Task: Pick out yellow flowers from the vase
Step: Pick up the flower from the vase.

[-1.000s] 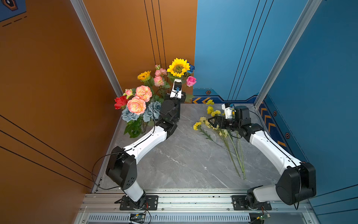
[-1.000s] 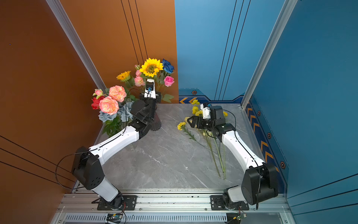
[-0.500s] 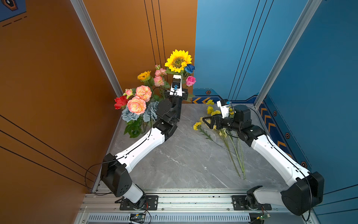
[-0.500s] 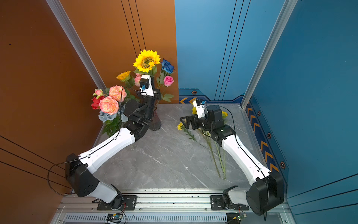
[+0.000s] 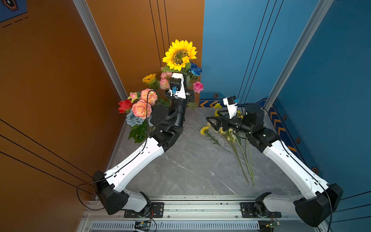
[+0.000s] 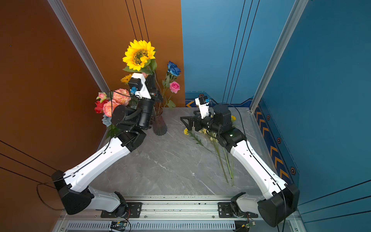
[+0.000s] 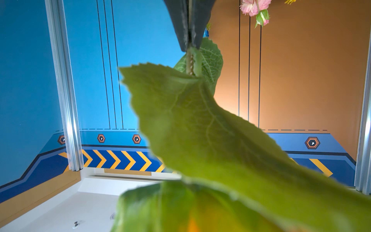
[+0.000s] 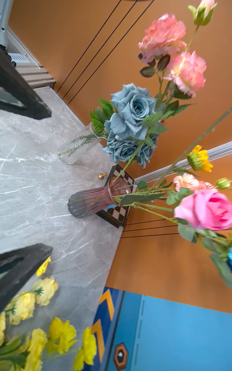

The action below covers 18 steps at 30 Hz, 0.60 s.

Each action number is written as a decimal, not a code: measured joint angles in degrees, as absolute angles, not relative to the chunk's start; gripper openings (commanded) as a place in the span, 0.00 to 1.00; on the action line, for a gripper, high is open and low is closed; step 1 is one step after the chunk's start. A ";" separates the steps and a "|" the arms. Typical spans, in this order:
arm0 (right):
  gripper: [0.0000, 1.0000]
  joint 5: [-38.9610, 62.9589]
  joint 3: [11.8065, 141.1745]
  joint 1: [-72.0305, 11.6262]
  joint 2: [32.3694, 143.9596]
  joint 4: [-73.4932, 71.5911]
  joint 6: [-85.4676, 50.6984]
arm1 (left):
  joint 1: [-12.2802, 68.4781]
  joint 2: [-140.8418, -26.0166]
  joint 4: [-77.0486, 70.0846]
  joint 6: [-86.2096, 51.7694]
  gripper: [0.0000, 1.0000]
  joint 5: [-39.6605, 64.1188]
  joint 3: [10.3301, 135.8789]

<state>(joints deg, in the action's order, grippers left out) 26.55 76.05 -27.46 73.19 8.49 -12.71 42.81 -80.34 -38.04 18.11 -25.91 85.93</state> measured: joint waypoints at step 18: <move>0.99 20.25 93.67 -37.50 75.64 14.24 -2.44 | 47.57 -68.69 -21.80 7.97 0.00 -23.57 85.82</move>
<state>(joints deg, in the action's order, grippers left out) 20.25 93.67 -37.50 75.64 14.24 -2.44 47.57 -68.69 -21.80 7.97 -23.57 85.82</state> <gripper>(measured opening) 0.998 0.060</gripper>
